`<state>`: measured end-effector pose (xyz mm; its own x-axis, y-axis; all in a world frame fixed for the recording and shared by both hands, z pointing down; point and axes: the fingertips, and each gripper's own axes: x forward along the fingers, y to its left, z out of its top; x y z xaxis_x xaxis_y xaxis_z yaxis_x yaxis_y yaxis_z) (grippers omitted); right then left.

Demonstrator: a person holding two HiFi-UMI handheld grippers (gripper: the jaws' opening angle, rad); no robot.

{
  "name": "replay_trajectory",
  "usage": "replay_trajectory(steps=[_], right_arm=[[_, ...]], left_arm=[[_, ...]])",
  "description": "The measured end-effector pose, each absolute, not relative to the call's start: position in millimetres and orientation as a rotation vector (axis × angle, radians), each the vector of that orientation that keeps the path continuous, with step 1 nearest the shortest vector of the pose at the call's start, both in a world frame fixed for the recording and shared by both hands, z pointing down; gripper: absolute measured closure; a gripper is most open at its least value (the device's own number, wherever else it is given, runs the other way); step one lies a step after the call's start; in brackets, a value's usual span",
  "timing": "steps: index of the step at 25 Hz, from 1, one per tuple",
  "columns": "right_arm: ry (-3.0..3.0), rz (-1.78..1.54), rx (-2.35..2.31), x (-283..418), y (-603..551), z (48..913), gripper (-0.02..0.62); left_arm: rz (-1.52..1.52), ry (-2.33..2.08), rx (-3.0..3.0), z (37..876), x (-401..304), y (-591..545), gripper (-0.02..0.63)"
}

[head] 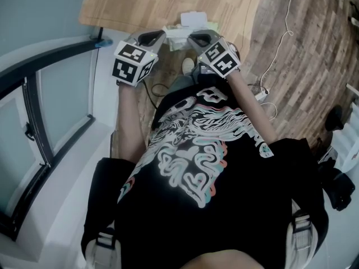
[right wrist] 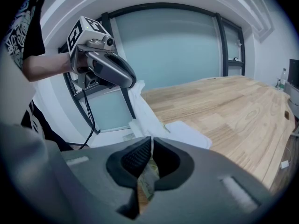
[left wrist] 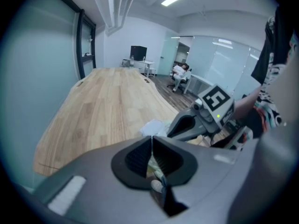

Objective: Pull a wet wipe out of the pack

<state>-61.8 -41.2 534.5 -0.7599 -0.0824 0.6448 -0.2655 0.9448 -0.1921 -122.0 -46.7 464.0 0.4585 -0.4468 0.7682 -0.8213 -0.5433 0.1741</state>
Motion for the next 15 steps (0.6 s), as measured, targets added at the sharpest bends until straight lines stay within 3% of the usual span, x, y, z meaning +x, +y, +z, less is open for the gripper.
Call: replay_trajectory(steps=[15], right_arm=[[-2.508,0.403,0.326,-55.1,-48.5,517.9,0.581]], left_arm=[[0.821,-1.188,2.184,445.6,-139.3,-63.5,0.607]])
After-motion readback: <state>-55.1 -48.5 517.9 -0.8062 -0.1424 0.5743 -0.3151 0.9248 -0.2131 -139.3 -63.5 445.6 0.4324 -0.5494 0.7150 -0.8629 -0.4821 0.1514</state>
